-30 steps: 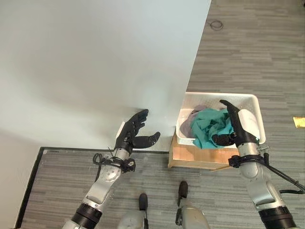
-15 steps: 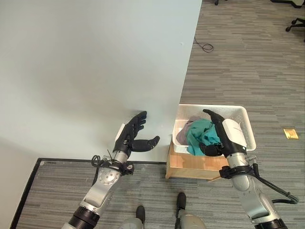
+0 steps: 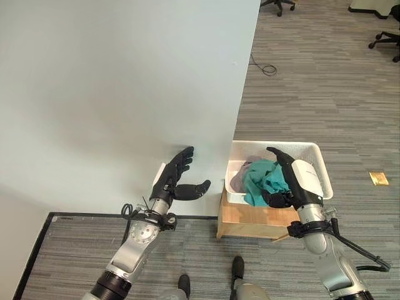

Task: Pick up bed clothes into laundry basket.

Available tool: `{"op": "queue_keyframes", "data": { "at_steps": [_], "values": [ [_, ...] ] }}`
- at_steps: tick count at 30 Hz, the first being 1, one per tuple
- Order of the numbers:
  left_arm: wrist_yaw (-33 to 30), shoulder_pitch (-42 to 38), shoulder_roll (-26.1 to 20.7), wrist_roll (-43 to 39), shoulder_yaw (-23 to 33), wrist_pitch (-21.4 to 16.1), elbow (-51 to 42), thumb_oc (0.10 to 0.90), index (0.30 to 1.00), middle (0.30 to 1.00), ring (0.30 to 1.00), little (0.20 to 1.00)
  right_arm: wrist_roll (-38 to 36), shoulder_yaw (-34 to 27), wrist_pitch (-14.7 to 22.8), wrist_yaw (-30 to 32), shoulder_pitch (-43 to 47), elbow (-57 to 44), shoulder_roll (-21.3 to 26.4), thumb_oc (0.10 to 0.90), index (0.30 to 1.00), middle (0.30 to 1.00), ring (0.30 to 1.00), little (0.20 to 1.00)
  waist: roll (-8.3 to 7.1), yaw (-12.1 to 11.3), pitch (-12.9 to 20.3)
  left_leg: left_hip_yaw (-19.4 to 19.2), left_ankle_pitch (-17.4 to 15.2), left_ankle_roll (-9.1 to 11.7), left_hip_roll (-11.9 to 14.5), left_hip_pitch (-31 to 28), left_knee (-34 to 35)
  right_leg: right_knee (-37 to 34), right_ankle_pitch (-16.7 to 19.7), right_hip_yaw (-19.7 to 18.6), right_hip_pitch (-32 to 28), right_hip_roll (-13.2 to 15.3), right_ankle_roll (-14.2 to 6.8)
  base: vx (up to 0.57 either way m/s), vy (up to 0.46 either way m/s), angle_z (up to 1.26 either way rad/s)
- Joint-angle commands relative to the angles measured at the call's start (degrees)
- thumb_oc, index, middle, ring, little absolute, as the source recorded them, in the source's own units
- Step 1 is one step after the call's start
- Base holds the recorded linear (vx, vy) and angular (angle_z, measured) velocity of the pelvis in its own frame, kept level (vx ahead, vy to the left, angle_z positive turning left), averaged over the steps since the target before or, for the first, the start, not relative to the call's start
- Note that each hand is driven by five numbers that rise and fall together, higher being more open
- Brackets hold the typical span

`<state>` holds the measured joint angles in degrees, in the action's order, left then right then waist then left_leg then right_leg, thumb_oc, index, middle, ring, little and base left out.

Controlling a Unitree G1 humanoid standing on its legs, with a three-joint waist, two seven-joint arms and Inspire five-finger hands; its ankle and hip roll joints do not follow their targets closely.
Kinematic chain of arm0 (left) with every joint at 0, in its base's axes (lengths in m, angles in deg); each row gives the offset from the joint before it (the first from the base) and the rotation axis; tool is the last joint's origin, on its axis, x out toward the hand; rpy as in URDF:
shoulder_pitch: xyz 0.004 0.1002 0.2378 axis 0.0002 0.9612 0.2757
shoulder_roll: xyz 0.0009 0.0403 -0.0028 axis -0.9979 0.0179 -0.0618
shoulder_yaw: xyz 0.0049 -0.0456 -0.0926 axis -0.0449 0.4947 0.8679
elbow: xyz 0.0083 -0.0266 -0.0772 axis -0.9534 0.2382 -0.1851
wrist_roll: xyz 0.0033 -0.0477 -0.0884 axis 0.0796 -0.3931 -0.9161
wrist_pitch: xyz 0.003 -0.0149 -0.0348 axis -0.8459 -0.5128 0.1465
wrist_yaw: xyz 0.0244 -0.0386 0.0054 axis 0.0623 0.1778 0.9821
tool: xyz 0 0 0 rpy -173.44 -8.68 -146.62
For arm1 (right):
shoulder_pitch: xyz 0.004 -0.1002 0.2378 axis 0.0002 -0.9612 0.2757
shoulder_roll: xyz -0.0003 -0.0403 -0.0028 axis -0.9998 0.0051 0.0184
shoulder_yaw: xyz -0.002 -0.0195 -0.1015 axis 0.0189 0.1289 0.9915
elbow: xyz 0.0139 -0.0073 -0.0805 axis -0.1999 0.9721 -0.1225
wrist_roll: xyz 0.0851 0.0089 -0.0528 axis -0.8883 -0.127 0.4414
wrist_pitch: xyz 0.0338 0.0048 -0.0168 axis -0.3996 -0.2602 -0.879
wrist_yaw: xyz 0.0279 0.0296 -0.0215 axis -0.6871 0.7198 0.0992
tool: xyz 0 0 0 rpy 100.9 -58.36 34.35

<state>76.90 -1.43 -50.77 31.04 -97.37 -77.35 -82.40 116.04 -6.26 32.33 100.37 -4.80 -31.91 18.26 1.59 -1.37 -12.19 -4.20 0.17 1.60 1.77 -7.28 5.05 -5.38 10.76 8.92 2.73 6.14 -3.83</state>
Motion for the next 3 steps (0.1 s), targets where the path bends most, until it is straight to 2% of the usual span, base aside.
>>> {"op": "queue_keyframes", "data": {
  "at_steps": [1, 3],
  "values": [
    [-1.28, -5.32, 0.65, 2.09, -1.31, -8.93, -3.01, 0.800, 0.900, 0.900, 0.900, 0.900, -4.05, -5.18, 6.18, 6.08, 0.49, -9.87, 0.42, 0.800, 0.900, 0.900, 0.900, 0.900, 1.25, 0.98, 4.63, -0.17, -2.08, -0.18, 1.46, 1.56, -0.05, 1.65, -13.29, 2.55, -10.65, 1.62, -3.72, 0.00, 0.000, 0.00],
    [-1.82, -4.89, 0.72, 2.13, -1.22, -9.02, -3.18, 0.800, 0.900, 0.900, 0.900, 0.900, -5.11, -5.00, 6.53, 6.52, -0.40, -10.47, -0.59, 0.800, 0.900, 0.900, 0.900, 0.900, 1.36, 1.17, 4.59, -0.14, -2.23, -0.21, 1.38, 1.33, -0.05, 1.77, -13.32, 2.51, -10.67, 1.63, -3.72, 0.00, 0.000, 0.00]
  ]
}}
